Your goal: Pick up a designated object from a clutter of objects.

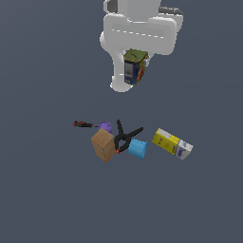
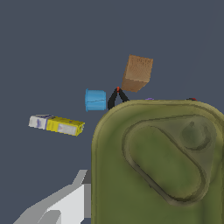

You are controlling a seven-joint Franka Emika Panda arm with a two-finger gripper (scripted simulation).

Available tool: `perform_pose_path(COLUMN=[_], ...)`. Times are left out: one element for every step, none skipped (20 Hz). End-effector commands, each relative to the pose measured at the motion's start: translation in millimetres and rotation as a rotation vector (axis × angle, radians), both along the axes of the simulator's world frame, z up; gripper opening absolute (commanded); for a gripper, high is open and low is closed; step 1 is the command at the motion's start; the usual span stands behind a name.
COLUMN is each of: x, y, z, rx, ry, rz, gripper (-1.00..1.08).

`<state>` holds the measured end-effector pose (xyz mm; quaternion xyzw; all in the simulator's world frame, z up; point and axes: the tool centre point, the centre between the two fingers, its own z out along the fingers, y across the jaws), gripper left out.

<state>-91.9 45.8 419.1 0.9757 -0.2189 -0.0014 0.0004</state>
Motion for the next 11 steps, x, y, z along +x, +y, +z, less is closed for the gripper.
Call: perform_pose_path(x=[-8, -10, -12, -14, -15, -16, -17, -18, -19, -19, -19], y=[-3, -4, -5, -5, -6, -7, -7, -7, -8, -8, -8], z=[16, 20, 24, 28, 31, 34, 36, 37, 39, 39, 39], rx=[0.0, 0.0, 0.0, 0.0, 0.0, 0.0, 0.0, 0.0, 0.0, 0.0, 0.0], ry=[-0.003, -0.003, -0.003, -0.003, -0.003, -0.003, -0.003, -0.003, -0.003, -0.003, -0.003], rz=[0.0, 0.0, 0.0, 0.0, 0.0, 0.0, 0.0, 0.0, 0.0, 0.0, 0.0], gripper=[-1.0, -1.0, -1.0, -1.0, -1.0, -1.0, -1.0, -1.0, -1.0, -1.0, -1.0])
